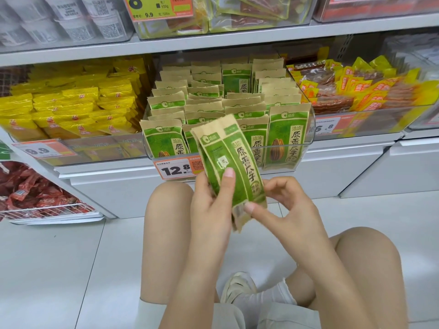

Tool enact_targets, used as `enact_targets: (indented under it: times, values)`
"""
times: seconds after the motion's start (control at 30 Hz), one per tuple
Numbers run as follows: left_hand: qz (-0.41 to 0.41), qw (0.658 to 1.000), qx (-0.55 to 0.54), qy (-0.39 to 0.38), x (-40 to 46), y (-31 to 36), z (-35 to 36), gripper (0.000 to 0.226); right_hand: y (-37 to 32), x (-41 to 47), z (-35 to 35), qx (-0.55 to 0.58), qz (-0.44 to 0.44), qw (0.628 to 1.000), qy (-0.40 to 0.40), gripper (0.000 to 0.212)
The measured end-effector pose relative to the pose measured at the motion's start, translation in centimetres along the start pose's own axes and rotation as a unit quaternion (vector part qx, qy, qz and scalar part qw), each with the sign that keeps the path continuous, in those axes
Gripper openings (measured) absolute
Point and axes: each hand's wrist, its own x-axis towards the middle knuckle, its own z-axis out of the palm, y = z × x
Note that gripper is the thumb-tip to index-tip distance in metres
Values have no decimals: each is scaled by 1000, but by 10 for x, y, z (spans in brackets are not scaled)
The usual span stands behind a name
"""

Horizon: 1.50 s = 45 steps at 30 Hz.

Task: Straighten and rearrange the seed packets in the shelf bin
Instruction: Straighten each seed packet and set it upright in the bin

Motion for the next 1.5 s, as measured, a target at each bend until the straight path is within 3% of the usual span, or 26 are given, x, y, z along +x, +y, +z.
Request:
enact_targets:
  times: [0.1, 0.23, 0.33, 0.5, 0.67, 0.83, 1.07, 1.4, 1.5]
  values:
    - [-13, 999, 6, -33, 0, 0, -5, 36, -3, 3, -5, 155, 25, 986, 49, 40]
    - [-65, 988, 61, -123, -5, 0, -9, 39, -7, 5, -11, 200, 42, 978, 41, 35]
    - [-90, 982, 78, -144, -5, -2, -5, 34, -6, 4, -11, 216, 48, 974, 51, 31]
    - [77, 979, 184, -35, -9, -10, 6, 16, -5, 3, -3, 196, 0, 976, 94, 17]
    - [139, 964, 226, 21, -14, -8, 12, 24, -5, 1, 2, 194, -19, 976, 92, 18]
    - [200, 926, 316, 56, -12, -10, 12, 30, -5, -4, 7, 142, -55, 985, 77, 19]
    - [226, 905, 357, 55, -10, -15, 7, 28, -7, -5, 7, 119, -68, 989, 59, 20]
    - [210, 911, 352, 39, -8, -16, 7, 13, -5, -4, 7, 100, -54, 992, 63, 19]
    - [172, 938, 298, 38, -5, -16, 4, 17, -9, -3, 5, 114, -44, 992, 33, 12]
